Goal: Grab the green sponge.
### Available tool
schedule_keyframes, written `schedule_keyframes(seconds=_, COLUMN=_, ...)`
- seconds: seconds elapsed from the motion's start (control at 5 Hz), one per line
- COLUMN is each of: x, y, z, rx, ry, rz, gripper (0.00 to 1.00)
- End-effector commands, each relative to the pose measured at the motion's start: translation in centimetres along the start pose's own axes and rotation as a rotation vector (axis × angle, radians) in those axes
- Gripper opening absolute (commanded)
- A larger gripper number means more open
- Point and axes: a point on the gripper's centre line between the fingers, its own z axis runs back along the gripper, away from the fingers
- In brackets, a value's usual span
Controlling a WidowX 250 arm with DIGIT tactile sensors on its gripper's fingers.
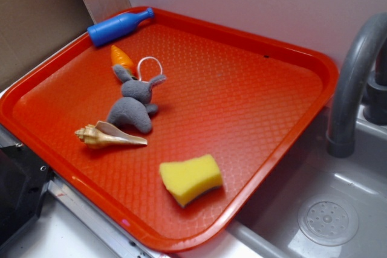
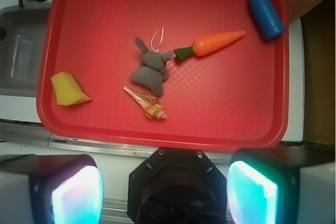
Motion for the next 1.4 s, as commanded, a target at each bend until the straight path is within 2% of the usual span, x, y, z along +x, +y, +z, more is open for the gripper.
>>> schedule_keyframes(seconds=0.0, x=3.2, y=-6.0, z=-6.1, rx=-0.015, ry=-0.042, rz=-0.216, gripper=1.00)
schedule_keyframes(seconds=0.2, x=3.9, y=-7.7, z=-7.9, rx=-0.029, ry=-0.078, rz=-0.263, gripper=1.00)
schedule_keyframes(seconds=0.4, x=4.3, y=-9.6, z=-10.0, rx=-0.051, ry=-0.054, rz=-0.314, gripper=1.00)
schedule_keyframes(seconds=0.6, x=4.4, y=-11.2, z=-12.9, rx=-0.024, ry=0.003, rz=-0.371, gripper=1.00)
schedule_keyframes(seconds=1.0, x=3.4, y=-14.2, z=-17.2, rx=-0.123, ry=0.113, rz=-0.504, gripper=1.00)
schedule_keyframes(seconds=1.2, x=2.6, y=-15.2, z=-18.9, rx=-0.123, ry=0.160, rz=-0.544, gripper=1.00)
